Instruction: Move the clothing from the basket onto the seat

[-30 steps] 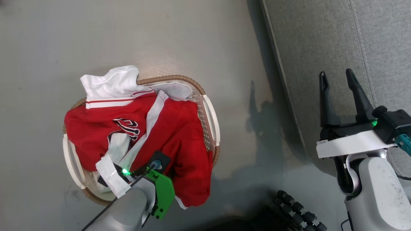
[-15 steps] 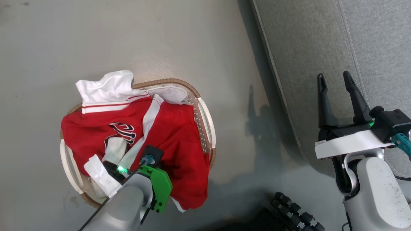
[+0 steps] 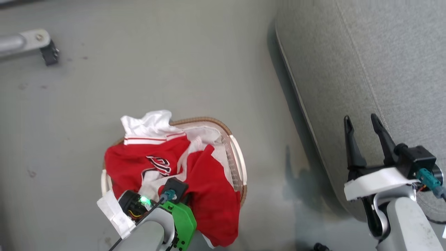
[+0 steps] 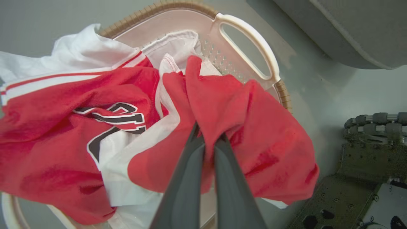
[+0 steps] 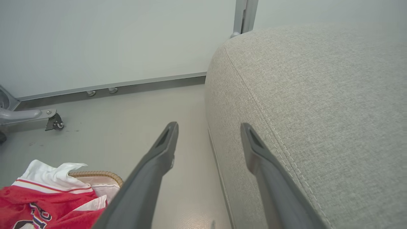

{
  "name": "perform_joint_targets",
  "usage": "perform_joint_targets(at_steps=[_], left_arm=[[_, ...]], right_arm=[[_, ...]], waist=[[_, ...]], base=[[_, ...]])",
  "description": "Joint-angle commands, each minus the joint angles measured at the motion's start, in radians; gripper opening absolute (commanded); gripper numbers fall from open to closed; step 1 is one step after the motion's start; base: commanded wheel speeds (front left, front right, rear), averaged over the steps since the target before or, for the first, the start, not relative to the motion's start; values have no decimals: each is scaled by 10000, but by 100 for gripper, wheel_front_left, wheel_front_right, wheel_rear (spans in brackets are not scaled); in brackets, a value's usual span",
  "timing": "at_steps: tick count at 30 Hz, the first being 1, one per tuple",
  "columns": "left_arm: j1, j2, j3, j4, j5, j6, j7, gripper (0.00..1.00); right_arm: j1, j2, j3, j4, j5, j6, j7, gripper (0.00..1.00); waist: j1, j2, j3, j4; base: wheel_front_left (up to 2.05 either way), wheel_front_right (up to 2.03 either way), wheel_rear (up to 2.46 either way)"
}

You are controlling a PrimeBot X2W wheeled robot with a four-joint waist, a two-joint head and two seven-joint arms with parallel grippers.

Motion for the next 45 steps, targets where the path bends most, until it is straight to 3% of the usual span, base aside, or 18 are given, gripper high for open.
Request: perform_joint_targets(at_steps=[1, 7, 15, 24, 30, 36, 45], left_arm=[[203, 134, 10, -216, -116, -30, -67, 0], [506, 590, 110, -1569, -15, 10, -88, 0], [364, 1833, 289, -3946, -5, 194, 270, 0], [-1176, 3771, 872, -6953, 71, 334, 2175, 0], [-2339, 4475, 1336, -7877, 100, 357, 2985, 0], [-3342, 4601, 1468, -8002, 142, 256, 3400, 0], [-4235, 4170, 1246, -7682, 184, 177, 3624, 0]], right_arm=[[288, -49, -67, 79, -114, -10, -23, 100], [1020, -47, -251, 295, -342, -10, -23, 100], [1958, -46, -280, 478, -428, -10, -23, 100], [2256, -44, 103, 454, -365, -10, -23, 100], [2130, -43, 484, 406, -325, -10, -21, 100], [1790, -44, 1071, 227, -220, -10, -21, 100], [1384, -41, 2859, -138, 482, -10, -23, 100]], waist=[[0, 0, -1588, 761], [0, 0, -3155, 1203], [0, 0, -4794, 1496], [0, 0, -5491, 1501], [0, 0, -5627, 1425], [0, 0, -5643, 1360], [0, 0, -5788, 1338]], base=[[0, 0, 0], [0, 0, 0], [0, 0, 0], [0, 0, 0], [0, 0, 0], [0, 0, 0], [0, 0, 0]])
